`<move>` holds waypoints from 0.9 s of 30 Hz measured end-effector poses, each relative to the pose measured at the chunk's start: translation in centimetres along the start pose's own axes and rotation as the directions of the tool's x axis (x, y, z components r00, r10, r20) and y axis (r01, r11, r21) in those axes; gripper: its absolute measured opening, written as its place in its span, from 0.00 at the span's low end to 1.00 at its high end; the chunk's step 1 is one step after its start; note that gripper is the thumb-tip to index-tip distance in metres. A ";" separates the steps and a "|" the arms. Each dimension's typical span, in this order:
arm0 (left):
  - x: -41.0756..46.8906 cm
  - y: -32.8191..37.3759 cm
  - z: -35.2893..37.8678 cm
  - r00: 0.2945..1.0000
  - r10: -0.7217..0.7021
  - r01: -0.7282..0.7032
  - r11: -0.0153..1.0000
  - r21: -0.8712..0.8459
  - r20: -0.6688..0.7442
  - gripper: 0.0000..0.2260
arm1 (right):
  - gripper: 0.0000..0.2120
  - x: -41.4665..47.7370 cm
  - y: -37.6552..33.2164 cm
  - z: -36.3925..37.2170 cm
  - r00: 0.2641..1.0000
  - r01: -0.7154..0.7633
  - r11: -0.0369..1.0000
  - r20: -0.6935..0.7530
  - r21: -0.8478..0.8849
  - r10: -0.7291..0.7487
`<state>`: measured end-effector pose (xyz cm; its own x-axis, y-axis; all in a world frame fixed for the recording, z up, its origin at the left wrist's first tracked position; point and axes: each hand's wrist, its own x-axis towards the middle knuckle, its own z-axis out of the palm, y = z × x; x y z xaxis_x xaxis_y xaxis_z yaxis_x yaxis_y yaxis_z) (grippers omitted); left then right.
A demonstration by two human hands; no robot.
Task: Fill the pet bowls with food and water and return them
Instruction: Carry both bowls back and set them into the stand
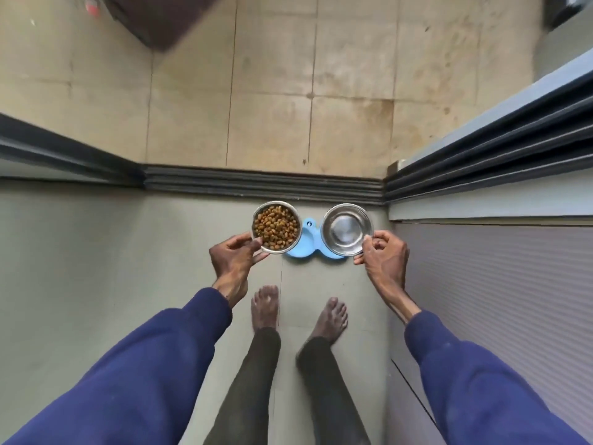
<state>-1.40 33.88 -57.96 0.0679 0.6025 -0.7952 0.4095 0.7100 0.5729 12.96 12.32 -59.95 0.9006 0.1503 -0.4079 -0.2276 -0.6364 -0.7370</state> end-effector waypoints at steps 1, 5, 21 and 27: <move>1.8 -1.7 0.3 1.000 -0.016 0.016 1.000 0.008 -0.013 0.11 | 0.07 0.7 2.1 1.4 1.000 -0.008 1.000 0.024 -0.016 0.008; 8.2 -7.8 1.9 0.996 -0.072 0.073 0.997 0.031 -0.058 0.10 | 0.08 3.2 9.4 5.9 0.996 -0.050 0.998 0.068 -0.030 0.052; 21.1 -21.0 7.2 0.986 -0.148 0.156 0.981 0.113 -0.077 0.11 | 0.04 9.8 25.7 14.3 0.979 -0.190 0.981 0.065 -0.026 0.191; 21.8 -22.2 7.9 0.986 -0.143 0.154 0.979 0.133 -0.087 0.11 | 0.05 9.8 26.8 14.9 0.977 -0.206 0.976 0.041 -0.064 0.209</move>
<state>-1.85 28.44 -89.59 -0.0706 0.5240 -0.8488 0.5327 0.7392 0.4120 10.18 8.02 -91.79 0.8172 0.0453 -0.5745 -0.3838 -0.7009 -0.6012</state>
